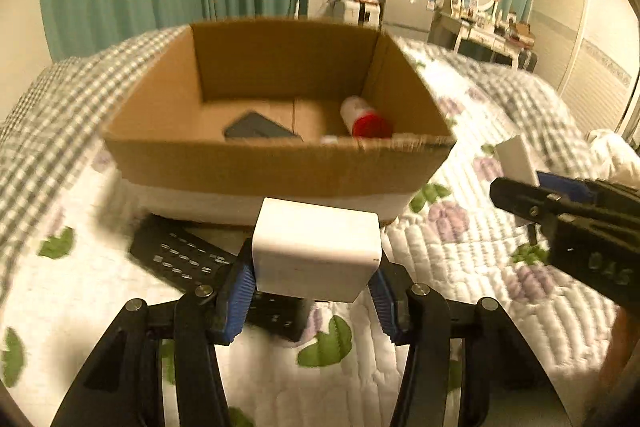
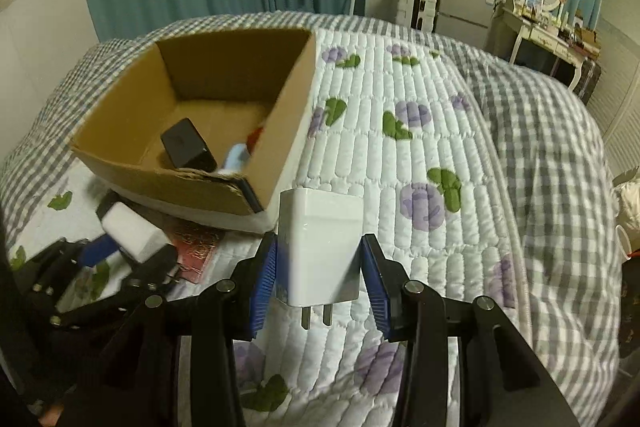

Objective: Organize rigid objects
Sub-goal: 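Lower both white chargers into the box and open both grippers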

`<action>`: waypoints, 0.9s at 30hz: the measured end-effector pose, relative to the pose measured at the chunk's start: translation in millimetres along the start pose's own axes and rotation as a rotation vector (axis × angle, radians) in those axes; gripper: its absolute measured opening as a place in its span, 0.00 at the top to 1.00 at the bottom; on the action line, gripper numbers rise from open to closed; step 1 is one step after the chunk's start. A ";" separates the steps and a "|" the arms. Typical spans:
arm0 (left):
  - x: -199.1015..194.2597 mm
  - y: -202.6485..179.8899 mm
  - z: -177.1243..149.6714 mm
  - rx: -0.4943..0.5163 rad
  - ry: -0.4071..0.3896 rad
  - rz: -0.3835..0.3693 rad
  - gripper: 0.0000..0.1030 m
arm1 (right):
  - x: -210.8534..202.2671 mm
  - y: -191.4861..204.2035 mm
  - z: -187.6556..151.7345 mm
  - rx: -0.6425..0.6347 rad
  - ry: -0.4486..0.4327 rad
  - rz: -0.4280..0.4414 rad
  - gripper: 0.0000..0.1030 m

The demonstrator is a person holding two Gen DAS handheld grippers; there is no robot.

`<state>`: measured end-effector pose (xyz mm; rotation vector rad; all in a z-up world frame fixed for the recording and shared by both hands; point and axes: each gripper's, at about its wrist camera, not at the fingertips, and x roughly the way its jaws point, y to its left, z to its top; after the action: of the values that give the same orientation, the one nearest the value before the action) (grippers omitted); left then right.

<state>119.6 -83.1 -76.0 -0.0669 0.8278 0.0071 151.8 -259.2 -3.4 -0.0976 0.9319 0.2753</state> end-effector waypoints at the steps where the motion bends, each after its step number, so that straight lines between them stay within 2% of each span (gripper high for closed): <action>1: -7.0 3.7 2.0 -0.001 -0.009 -0.005 0.49 | -4.4 2.2 1.4 -0.004 -0.007 -0.002 0.60; 8: -56.0 20.8 33.8 0.007 -0.089 0.012 0.49 | -41.3 26.3 27.9 -0.056 -0.084 -0.015 0.60; 14: -66.7 35.2 81.2 0.012 -0.147 0.004 0.49 | -53.0 48.2 63.8 -0.117 -0.143 -0.011 0.60; 20: -47.7 46.5 123.3 0.038 -0.172 0.031 0.49 | -40.3 57.4 103.8 -0.136 -0.179 0.005 0.60; 27: 2.7 61.9 156.6 0.024 -0.140 0.049 0.49 | -2.0 61.0 142.2 -0.152 -0.188 0.003 0.60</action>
<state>234.6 -11.6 24.2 -0.0236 0.6890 0.0476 244.5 -172.4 84.9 -0.2071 0.7233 0.3518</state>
